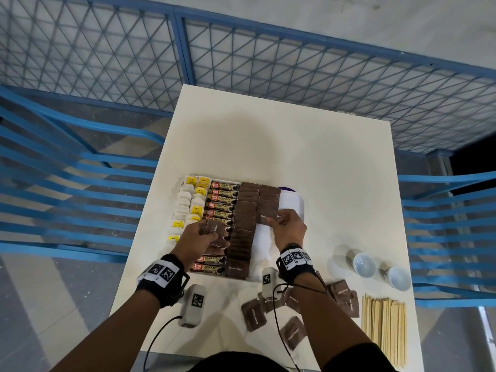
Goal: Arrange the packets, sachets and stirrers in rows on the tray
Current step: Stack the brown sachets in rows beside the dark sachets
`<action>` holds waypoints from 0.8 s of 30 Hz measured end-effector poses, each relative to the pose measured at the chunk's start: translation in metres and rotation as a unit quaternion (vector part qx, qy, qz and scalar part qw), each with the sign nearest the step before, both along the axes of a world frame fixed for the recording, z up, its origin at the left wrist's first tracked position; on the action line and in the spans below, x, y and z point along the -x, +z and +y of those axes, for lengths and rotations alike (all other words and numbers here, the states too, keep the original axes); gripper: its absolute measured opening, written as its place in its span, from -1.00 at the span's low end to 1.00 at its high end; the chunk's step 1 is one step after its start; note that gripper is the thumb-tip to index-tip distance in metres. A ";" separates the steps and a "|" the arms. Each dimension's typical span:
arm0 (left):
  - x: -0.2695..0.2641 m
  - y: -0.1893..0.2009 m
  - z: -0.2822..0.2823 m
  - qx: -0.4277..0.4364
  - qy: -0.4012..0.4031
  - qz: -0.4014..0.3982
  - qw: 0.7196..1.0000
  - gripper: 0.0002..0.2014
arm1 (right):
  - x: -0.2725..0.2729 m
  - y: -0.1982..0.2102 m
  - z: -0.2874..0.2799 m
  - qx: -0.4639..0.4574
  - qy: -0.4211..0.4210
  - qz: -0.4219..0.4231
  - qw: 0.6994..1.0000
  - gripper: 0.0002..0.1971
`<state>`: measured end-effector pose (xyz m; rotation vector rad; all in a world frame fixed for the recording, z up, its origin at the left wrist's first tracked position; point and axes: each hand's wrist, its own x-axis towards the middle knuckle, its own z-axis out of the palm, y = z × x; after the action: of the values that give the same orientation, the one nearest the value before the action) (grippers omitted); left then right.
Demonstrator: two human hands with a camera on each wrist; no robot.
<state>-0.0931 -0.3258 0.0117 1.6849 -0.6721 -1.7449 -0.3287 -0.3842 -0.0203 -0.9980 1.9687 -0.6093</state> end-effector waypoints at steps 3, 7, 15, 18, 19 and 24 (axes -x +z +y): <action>0.001 0.000 -0.001 0.001 0.000 0.001 1.000 -0.72 | 0.001 0.000 -0.001 0.001 -0.009 -0.005 1.000 -0.62; 0.002 0.000 0.000 0.002 -0.001 0.001 1.000 -0.72 | 0.002 0.000 -0.001 0.005 -0.013 -0.011 1.000 -0.59; 0.005 0.001 -0.001 0.010 -0.007 0.005 1.000 -0.74 | 0.006 -0.003 -0.001 0.010 -0.011 -0.009 1.000 -0.60; 0.005 0.001 0.000 0.016 -0.005 0.014 1.000 -0.76 | 0.008 -0.005 -0.001 0.009 -0.009 -0.007 1.000 -0.63; 0.005 0.001 0.001 0.019 -0.003 0.020 1.000 -0.77 | 0.008 -0.004 -0.001 0.011 -0.006 -0.006 1.000 -0.64; 0.005 0.005 0.002 0.028 -0.003 0.049 0.998 -0.79 | 0.009 -0.001 0.002 0.027 -0.008 0.003 1.000 -0.69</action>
<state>-0.0985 -0.3241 0.0168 1.5500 -0.6759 -1.7835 -0.3375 -0.3822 -0.0213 -1.0186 1.9761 -0.6721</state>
